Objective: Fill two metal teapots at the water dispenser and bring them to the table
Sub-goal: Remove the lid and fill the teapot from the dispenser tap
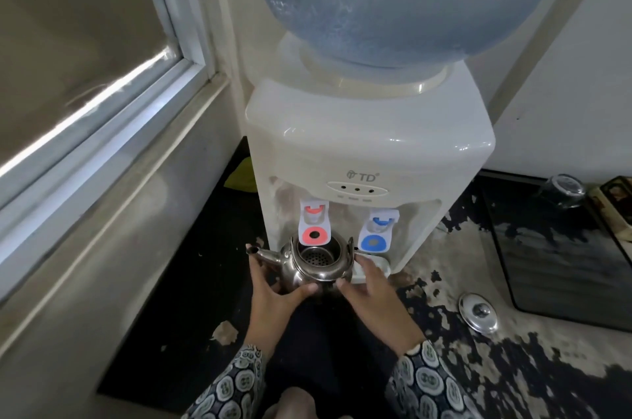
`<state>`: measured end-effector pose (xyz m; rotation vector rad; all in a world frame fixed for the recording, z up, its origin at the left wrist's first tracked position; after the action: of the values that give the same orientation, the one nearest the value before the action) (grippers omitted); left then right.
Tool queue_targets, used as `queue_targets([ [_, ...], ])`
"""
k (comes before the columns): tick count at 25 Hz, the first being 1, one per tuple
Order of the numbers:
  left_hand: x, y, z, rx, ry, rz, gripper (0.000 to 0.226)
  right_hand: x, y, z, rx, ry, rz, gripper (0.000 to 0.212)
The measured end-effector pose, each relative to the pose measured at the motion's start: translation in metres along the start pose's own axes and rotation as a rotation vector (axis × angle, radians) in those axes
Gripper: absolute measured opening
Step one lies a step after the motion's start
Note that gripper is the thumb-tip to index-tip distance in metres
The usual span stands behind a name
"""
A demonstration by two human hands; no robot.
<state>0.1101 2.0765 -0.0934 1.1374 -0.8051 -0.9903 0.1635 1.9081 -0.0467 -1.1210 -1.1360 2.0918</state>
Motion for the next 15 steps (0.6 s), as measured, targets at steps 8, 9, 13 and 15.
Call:
queue_targets([
  [8,-0.004,0.009,-0.002,0.029,0.028,-0.031,0.105,-0.003,-0.089,-0.012,-0.502,0.31,0.705,0.026],
  [9,-0.005,0.009,-0.002,0.024,0.032,-0.039,0.104,0.004,-0.085,-0.022,-0.49,0.292,0.797,0.028],
  [13,-0.009,0.011,-0.003,0.012,0.046,-0.083,0.093,0.014,-0.085,-0.038,-0.579,0.317,1.048,0.036],
  [15,-0.009,0.013,-0.002,0.026,0.045,-0.092,0.09,0.016,-0.084,-0.038,-0.624,0.312,1.089,0.033],
])
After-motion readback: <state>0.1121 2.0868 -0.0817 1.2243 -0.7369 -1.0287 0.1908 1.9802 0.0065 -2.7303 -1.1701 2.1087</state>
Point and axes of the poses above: each hand's wrist, its own z-axis away from the middle knuckle, its own x-axis out of the palm, y = z × x, the point moved 10 cm from there along -z, towards the middle knuckle, and after that the axes turned 6 degrees about -y, right-handed, at the moved point
